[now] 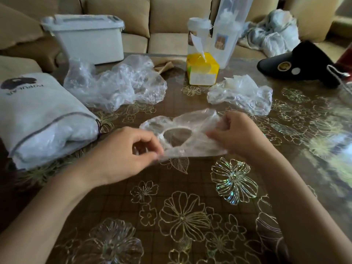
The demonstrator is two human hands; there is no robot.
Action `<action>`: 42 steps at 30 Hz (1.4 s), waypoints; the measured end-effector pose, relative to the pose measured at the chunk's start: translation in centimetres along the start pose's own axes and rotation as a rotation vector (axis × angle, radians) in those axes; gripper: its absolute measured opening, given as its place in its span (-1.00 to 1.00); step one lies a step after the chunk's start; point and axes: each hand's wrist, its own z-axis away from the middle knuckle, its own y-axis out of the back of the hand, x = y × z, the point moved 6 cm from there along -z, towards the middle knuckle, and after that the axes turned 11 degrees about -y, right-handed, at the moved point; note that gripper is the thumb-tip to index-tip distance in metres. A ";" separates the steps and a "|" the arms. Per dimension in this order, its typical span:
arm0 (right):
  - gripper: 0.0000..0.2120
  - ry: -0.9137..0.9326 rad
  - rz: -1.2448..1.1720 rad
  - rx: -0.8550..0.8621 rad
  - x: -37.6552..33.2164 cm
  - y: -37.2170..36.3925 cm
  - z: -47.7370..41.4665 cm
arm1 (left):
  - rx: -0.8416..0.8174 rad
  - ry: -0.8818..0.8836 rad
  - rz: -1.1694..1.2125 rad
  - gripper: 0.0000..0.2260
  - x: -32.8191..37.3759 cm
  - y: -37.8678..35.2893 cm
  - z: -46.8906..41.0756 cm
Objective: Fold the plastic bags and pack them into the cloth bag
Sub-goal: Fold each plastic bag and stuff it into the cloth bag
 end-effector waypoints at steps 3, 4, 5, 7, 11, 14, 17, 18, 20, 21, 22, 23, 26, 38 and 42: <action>-0.80 -0.012 0.342 0.014 0.1 0.1 1.1 | 0.165 -0.016 0.015 -0.82 0.3 0.4 -0.1; -0.78 0.030 0.413 0.180 -0.5 0.6 1.4 | 0.325 -0.082 -0.067 -0.87 1.0 1.0 -0.5; -0.79 0.124 0.408 0.377 -1.7 1.0 1.9 | 0.433 -0.141 -0.163 -0.93 1.6 1.1 -0.9; -0.80 0.384 0.209 0.506 -3.9 0.1 3.1 | 0.423 -0.172 -0.237 -0.84 2.0 -0.3 -2.0; -0.69 0.615 0.171 0.060 -4.2 -5.8 3.0 | 0.038 -0.109 -0.315 -0.57 0.0 -5.0 -1.9; -0.47 0.495 0.342 -0.112 -2.3 -7.3 2.3 | -0.240 0.073 -0.512 -0.31 -2.3 -6.1 -0.4; -0.34 0.547 0.519 -0.173 -1.1 -7.5 2.4 | -0.295 0.095 -0.547 -0.22 -2.3 -6.3 0.2; -0.32 0.560 0.498 -0.193 -1.0 -7.3 2.4 | -0.276 0.079 -0.519 -0.21 -2.2 -6.2 0.2; -0.40 0.545 0.242 -0.194 -0.8 -5.8 2.7 | -0.161 -0.031 -0.403 -0.25 -1.6 -5.4 0.7; -0.50 0.551 0.074 -0.162 -0.8 -4.6 2.9 | -0.048 -0.138 -0.303 -0.31 -0.8 -4.6 1.1; -0.61 0.578 -0.035 -0.128 -0.9 -3.3 3.3 | 0.034 -0.266 -0.224 -0.42 0.2 -3.9 1.6; -0.69 0.621 -0.071 -0.114 -1.2 -2.1 3.8 | 0.085 -0.393 -0.215 -0.54 1.1 -3.3 2.2; -0.64 0.570 -0.022 -0.386 -1.1 -1.2 4.7 | 0.057 -0.515 -0.267 -0.61 1.3 -3.2 3.2; -0.94 0.588 0.185 -0.077 0.1 -0.8 2.8 | 0.287 -0.183 0.181 -0.69 -1.8 -1.0 2.7; -0.74 0.436 0.003 -0.053 1.0 -0.7 1.5 | 0.262 -0.197 -0.084 -0.63 -2.6 -0.7 3.0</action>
